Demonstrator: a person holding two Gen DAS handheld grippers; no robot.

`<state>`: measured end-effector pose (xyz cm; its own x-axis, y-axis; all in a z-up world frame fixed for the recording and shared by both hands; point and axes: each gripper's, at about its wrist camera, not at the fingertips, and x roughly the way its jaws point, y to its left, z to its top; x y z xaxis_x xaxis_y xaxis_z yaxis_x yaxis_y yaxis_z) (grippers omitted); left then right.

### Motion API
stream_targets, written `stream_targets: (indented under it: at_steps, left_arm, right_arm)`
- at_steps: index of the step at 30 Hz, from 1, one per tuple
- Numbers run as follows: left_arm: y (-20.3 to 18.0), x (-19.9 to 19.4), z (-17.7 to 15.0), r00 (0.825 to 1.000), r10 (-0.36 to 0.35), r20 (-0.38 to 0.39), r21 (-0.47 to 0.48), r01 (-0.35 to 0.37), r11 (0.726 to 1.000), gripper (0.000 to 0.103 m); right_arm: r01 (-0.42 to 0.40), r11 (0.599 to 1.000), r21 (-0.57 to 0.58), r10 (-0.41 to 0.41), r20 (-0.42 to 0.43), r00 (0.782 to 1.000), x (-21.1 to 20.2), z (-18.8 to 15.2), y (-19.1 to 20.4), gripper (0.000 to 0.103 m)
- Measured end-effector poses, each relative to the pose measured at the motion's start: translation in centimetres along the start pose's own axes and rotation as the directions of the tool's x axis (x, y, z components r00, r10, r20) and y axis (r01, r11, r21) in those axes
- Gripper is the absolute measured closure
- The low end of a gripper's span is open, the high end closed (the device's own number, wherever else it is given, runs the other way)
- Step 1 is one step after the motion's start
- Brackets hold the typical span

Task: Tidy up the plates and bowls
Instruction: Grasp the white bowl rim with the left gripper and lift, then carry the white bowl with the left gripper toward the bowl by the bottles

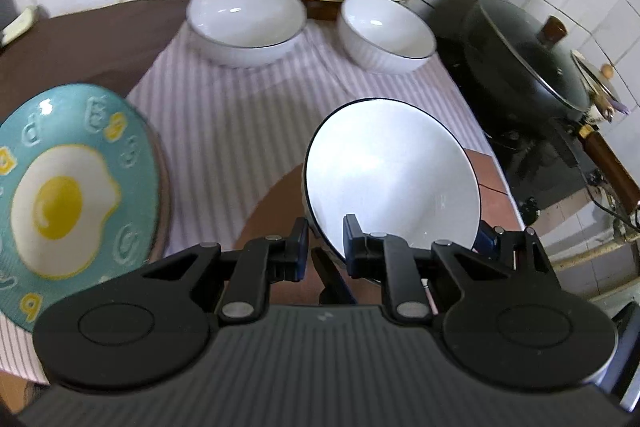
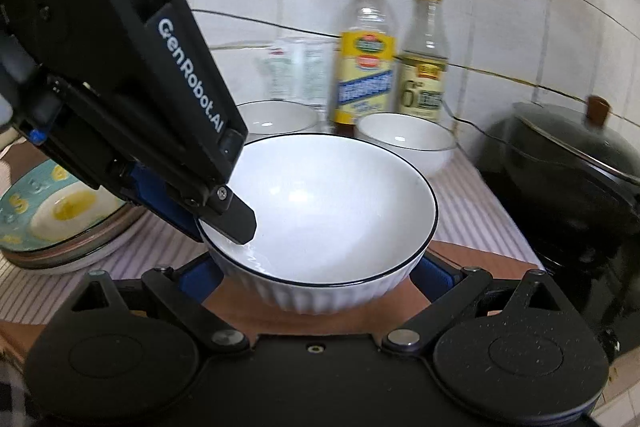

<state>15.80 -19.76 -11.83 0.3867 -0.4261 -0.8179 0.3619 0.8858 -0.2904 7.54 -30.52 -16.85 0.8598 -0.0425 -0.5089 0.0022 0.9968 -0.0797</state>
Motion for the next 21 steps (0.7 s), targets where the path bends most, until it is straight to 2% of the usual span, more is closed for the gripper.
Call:
stream_targets:
  at_steps: [7, 15, 17, 21]
  left_arm:
    - [1.2, 0.5, -0.2, 0.999, 0.045, -0.003, -0.018, -0.045, 0.999, 0.087]
    - [1.6, 2.2, -0.4, 0.995, 0.082, -0.049, -0.039, -0.084, 0.996, 0.087]
    - [1.5, 2.3, -0.3, 0.995, 0.089, -0.054, -0.044, -0.091, 0.995, 0.087]
    - [1.6, 3.0, -0.2, 0.993, 0.089, -0.074, -0.063, -0.094, 0.994, 0.086]
  right_arm:
    - [-0.041, 0.998, -0.037, 0.04, -0.022, 0.999, 1.3, -0.2, 1.5, 0.002]
    - [-0.078, 0.996, -0.044, 0.075, -0.077, 0.994, 3.3, -0.8, 1.2, 0.003]
    - [-0.072, 0.996, -0.055, 0.068, -0.071, 0.995, 3.2, -0.9, 1.4, 0.003]
    - [-0.068, 0.997, -0.023, 0.065, -0.122, 0.99, 2.8, -0.4, 1.4, 0.004]
